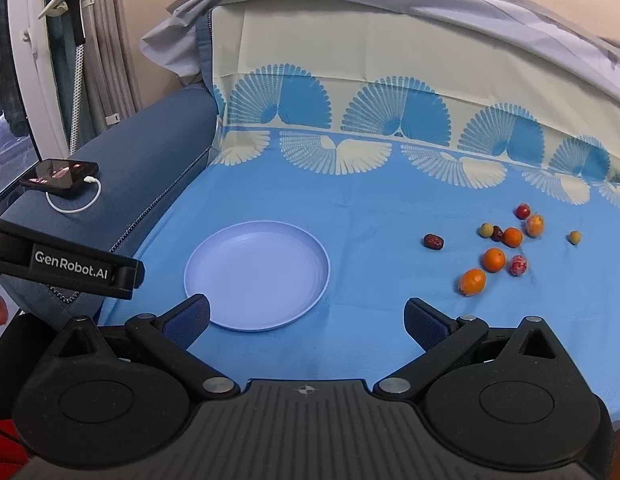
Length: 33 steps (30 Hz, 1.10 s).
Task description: Organize fruits
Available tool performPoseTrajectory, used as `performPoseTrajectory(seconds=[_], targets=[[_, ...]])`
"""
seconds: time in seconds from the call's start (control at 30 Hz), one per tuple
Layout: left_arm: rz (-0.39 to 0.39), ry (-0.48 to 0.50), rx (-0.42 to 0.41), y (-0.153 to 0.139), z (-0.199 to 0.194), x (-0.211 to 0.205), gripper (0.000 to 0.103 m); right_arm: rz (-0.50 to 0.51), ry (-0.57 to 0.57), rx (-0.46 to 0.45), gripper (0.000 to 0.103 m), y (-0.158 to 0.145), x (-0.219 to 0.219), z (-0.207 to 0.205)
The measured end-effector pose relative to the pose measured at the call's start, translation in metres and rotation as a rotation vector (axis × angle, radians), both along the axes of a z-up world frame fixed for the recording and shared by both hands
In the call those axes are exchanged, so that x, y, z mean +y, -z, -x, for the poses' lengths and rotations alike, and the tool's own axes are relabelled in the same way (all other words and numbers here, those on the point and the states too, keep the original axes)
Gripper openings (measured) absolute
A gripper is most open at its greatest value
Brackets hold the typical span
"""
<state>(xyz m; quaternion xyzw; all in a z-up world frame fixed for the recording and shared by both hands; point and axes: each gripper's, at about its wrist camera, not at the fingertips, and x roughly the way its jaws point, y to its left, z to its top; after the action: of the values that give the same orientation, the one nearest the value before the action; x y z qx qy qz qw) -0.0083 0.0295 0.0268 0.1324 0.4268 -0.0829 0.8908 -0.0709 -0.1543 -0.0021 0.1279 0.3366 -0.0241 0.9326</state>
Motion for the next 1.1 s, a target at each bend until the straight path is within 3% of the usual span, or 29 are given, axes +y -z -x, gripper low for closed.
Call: performPoseTrajectory(seconds=[0.43, 1.1], targets=[[0.02, -0.014, -0.014, -0.004, 0.005, 0.013, 0.103, 0.065, -0.001, -0.015, 0.103, -0.007, 0.02, 0.002], [-0.019, -0.017, -0.009, 0.0, 0.003, 0.009, 0.103, 0.078, 0.028, -0.046, 0.103, -0.013, 0.022, 0.007]])
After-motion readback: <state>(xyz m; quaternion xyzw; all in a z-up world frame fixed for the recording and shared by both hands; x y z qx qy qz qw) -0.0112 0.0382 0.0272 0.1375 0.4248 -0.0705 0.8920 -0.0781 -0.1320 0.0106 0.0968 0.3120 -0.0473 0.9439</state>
